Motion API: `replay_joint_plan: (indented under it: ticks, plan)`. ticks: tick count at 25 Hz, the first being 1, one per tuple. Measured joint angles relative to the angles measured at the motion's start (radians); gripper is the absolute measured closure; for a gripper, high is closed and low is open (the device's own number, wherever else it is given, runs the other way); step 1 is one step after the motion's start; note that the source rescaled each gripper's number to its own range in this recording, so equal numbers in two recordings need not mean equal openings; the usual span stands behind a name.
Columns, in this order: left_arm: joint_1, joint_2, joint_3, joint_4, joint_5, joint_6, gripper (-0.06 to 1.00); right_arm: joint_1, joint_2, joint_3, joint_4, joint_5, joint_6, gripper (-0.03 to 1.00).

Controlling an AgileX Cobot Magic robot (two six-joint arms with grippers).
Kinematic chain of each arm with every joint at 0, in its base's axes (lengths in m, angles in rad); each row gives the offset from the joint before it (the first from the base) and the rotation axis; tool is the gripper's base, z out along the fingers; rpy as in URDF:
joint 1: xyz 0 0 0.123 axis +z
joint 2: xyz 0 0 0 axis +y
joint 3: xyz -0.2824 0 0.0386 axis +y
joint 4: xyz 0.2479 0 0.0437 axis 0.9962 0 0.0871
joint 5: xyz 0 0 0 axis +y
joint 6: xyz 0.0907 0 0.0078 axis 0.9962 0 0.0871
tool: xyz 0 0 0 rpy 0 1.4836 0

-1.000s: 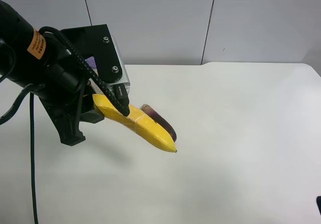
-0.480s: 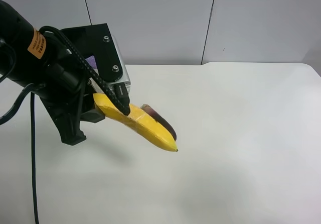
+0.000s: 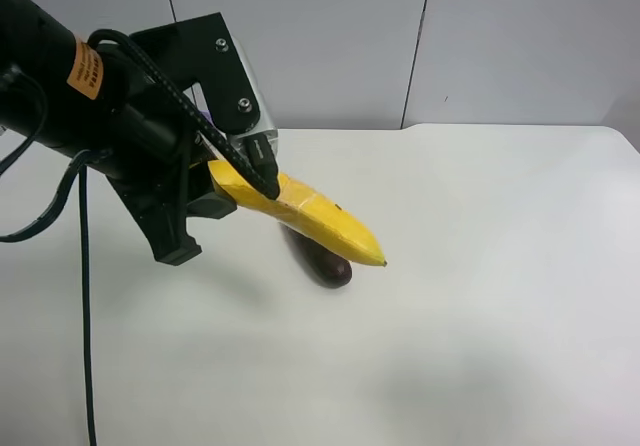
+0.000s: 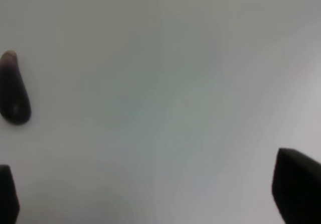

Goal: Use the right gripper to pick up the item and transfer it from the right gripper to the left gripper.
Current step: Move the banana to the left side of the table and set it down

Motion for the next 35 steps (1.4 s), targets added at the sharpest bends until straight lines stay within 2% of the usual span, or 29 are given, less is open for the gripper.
replay_joint_plan:
  ticks: [5,9,14,20,24,28,35]
  plan:
    - [0.028,0.001,0.0,-0.004,-0.003,-0.058,0.93,-0.001,0.0,0.0,0.0,0.0,0.0,-0.03]
    - [0.146,0.002,0.0,-0.004,-0.003,-0.114,0.93,-0.004,0.0,0.0,0.0,0.0,0.0,-0.03]
    - [0.342,0.003,0.021,-0.004,-0.042,-0.108,0.93,-0.004,0.0,0.0,0.0,0.0,0.0,-0.03]
    - [0.544,0.003,0.154,-0.004,-0.196,-0.082,0.93,-0.004,0.0,0.0,0.0,0.0,0.001,-0.03]
    - [0.646,0.014,0.262,-0.005,-0.336,-0.082,0.93,-0.004,0.0,0.0,0.0,0.0,0.001,-0.03]
    - [0.705,0.066,0.335,-0.005,-0.438,-0.089,0.93,-0.004,0.0,0.0,0.0,0.0,0.001,-0.03]
    - [0.713,0.196,0.351,-0.005,-0.537,-0.149,0.93,-0.004,0.0,0.0,0.0,0.0,0.001,-0.03]
